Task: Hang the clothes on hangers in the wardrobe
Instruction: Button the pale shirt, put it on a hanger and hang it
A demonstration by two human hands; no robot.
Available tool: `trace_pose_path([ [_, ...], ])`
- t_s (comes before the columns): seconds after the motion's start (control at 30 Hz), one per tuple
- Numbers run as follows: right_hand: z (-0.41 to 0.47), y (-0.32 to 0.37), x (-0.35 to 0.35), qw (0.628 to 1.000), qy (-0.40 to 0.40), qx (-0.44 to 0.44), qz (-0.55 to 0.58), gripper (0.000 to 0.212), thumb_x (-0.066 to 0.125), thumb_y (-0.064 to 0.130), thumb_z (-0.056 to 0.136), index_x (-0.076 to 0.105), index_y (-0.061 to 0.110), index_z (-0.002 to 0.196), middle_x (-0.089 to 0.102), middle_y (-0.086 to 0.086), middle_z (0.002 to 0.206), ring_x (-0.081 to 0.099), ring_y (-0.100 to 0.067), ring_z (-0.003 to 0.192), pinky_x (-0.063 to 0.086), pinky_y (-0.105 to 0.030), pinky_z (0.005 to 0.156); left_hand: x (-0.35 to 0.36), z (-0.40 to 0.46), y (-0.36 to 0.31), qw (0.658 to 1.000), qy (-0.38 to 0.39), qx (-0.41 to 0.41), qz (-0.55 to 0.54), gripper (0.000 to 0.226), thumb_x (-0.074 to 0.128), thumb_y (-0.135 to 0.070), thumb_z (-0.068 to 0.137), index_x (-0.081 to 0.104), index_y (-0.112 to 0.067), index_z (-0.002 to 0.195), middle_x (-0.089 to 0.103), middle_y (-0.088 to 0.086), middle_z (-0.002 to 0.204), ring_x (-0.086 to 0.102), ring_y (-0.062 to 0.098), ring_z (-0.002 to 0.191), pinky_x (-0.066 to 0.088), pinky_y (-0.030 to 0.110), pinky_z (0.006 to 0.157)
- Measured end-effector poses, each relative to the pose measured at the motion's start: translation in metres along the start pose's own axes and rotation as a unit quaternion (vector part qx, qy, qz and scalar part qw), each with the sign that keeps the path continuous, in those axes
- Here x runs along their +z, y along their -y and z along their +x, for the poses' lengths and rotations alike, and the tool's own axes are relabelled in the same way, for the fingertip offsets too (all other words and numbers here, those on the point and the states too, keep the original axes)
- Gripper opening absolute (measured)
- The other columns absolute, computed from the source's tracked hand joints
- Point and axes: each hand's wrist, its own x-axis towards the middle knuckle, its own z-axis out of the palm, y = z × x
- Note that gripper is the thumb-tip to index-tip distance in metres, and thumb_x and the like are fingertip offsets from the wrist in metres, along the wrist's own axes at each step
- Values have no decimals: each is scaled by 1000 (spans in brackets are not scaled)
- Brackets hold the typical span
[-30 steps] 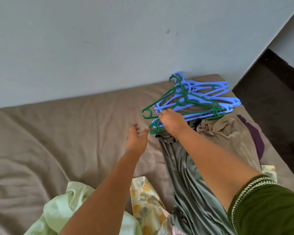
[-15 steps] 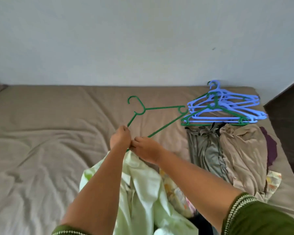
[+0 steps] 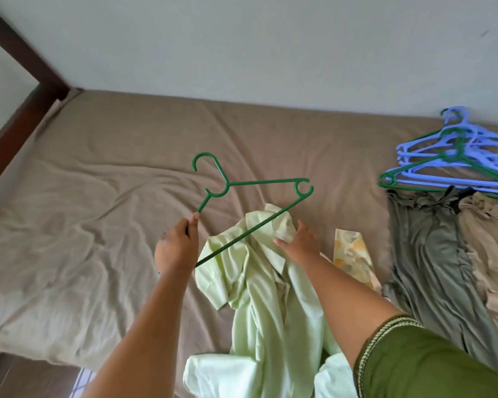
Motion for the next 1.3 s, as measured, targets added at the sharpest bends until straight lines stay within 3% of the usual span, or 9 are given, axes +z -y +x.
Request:
trace_pose_path([
  [0.17, 6, 12, 26, 975, -154, -149, -63, 99, 55, 83, 64, 43, 13, 132, 49, -8, 122, 46, -29, 113, 39, -42, 96, 5, 4, 20, 999, -29, 9, -14, 48, 37, -47, 100, 49, -10, 71, 63, 21, 78, 56, 41, 78, 32, 35, 60],
  [0.27, -5, 19, 43, 959, -64, -217, -170, 84, 59, 78, 64, 48, 17, 120, 45, -2, 116, 43, -24, 108, 43, -39, 90, 5, 5, 28, 999, -36, 13, -29, 49, 37, -46, 100, 46, -11, 68, 61, 19, 74, 55, 40, 74, 31, 34, 59],
  [0.4, -10, 37, 31, 992, -6, -64, -109, 34, 50, 18, 93, 53, 7, 124, 48, -9, 132, 47, -27, 123, 43, -35, 99, -3, 2, 22, 998, -27, 32, -37, 48, 35, -47, 100, 48, -11, 70, 61, 17, 71, 55, 40, 72, 33, 35, 58],
  [0.5, -16, 47, -21, 999, -12, 49, 5, 36, 45, 18, 93, 49, 8, 127, 50, -13, 134, 49, -32, 122, 39, -32, 98, -22, 0, 2, 998, -25, 36, -47, 49, 33, -49, 100, 44, -14, 68, 50, 5, 59, 49, 34, 63, 33, 33, 56],
  [0.6, -25, 46, -78, 994, -20, 62, 85, 21, 44, 22, 87, 44, 26, 108, 57, -9, 121, 57, -32, 105, 47, -41, 95, -58, 1, -14, 997, -43, 59, -38, 49, 31, -52, 99, 45, -17, 68, 52, 4, 59, 47, 31, 59, 34, 32, 54],
  [0.7, -48, 57, -141, 995, -20, 22, 91, 33, 48, 14, 95, 48, 16, 127, 57, -16, 124, 57, -34, 108, 47, -39, 92, -108, -1, -28, 992, -64, 100, -30, 53, 32, -53, 99, 53, -13, 72, 57, 7, 61, 48, 30, 57, 38, 31, 54],
  [0.8, -93, 90, -210, 996, -83, -14, 26, 28, 52, 23, 97, 63, 2, 112, 63, -22, 114, 59, -36, 106, 41, -31, 77, -158, -9, -38, 987, -86, 136, -21, 55, 33, -57, 96, 52, -14, 67, 57, 7, 58, 47, 31, 53, 40, 31, 53],
  [1.13, -231, 202, -307, 950, -216, -223, -23, 24, 50, 7, 93, 71, 3, 105, 64, -17, 111, 58, -32, 105, 43, -30, 88, -254, -54, -82, 974, -128, 184, -24, 54, 39, -53, 97, 56, -10, 69, 43, 1, 52, 48, 30, 55, 27, 28, 50],
  [1.3, -265, 232, -327, 931, -286, -227, 21, 22, 37, 9, 91, 57, 2, 89, 42, -1, 81, 47, -23, 70, 36, -31, 54, -272, -69, -100, 970, -156, 165, -82, 53, 37, -52, 99, 56, -8, 75, 56, 9, 63, 50, 31, 59, 33, 30, 53],
])
